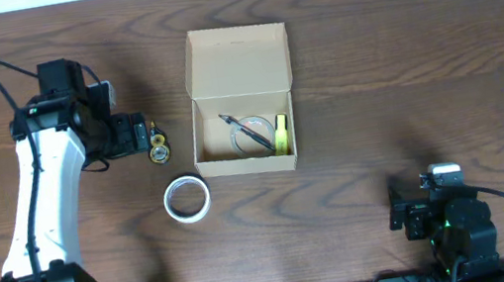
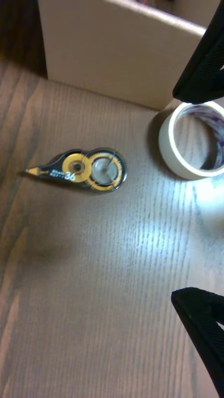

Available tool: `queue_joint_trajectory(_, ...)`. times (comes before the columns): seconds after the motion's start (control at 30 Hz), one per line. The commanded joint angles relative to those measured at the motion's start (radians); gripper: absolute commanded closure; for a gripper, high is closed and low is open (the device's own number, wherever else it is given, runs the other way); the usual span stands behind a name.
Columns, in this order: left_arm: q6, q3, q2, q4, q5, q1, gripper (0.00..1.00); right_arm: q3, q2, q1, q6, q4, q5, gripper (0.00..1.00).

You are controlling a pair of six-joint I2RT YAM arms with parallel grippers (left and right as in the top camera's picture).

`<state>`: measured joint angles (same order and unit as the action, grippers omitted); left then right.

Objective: Pack container
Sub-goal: 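Reach the left gripper to the gold correction tape dispenser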

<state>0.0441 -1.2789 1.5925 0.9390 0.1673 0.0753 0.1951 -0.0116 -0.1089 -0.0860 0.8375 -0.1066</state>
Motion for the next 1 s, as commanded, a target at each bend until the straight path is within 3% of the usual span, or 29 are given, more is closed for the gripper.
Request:
queue_joint_trajectory(0.0,-0.027,-0.019,0.024,-0.011,-0.068,-0.026,0.05,-0.009,0.006,0.005,0.013,0.000,-0.001,0.01)
queue_joint_trajectory(0.1,-0.072,-0.019,0.046,-0.050,-0.127,-0.063,0.05,-0.009,0.006,0.005,0.013,0.000,-0.001,0.01)
queue_joint_trajectory(0.47,-0.183,-0.019,0.105,-0.136,-0.122,-0.076,0.05,-0.009,0.006,0.005,0.013,0.000,-0.001,0.01)
queue_joint_trajectory(0.97,-0.110,-0.019,0.229,-0.148,-0.039,-0.078,0.05,-0.009,0.006,0.005,0.013,0.000,-0.001,0.01)
